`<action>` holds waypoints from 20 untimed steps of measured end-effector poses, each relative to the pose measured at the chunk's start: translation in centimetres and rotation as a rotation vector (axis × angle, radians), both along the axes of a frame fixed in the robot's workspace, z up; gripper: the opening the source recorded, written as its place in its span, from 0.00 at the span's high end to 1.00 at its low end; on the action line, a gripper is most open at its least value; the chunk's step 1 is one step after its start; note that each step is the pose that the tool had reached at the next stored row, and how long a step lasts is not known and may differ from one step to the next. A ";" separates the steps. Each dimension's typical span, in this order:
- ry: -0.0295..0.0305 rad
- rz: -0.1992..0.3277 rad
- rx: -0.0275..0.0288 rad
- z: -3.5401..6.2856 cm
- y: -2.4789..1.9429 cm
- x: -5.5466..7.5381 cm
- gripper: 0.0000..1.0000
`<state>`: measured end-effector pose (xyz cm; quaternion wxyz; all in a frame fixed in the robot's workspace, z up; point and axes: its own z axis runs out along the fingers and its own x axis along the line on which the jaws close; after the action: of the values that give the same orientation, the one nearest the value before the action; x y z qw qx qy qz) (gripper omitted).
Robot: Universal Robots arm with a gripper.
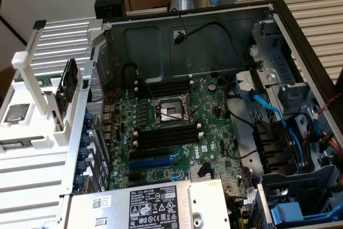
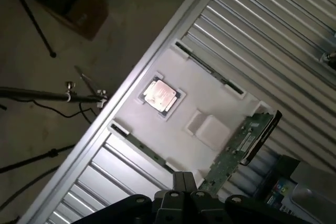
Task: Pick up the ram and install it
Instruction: 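Pick up the ram and move it above insertion slot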
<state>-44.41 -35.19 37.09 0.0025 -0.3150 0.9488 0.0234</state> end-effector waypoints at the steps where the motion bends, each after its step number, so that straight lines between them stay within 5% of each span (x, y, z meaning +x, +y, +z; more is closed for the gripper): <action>1: 0.0000 0.017 -0.0002 0.00 0.00 0.0 0.90; 20: -0.0001 0.365 -0.0015 -0.07 -0.01 0.0 0.90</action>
<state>-44.40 -35.19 37.02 -0.0020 -0.4821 0.8758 0.0228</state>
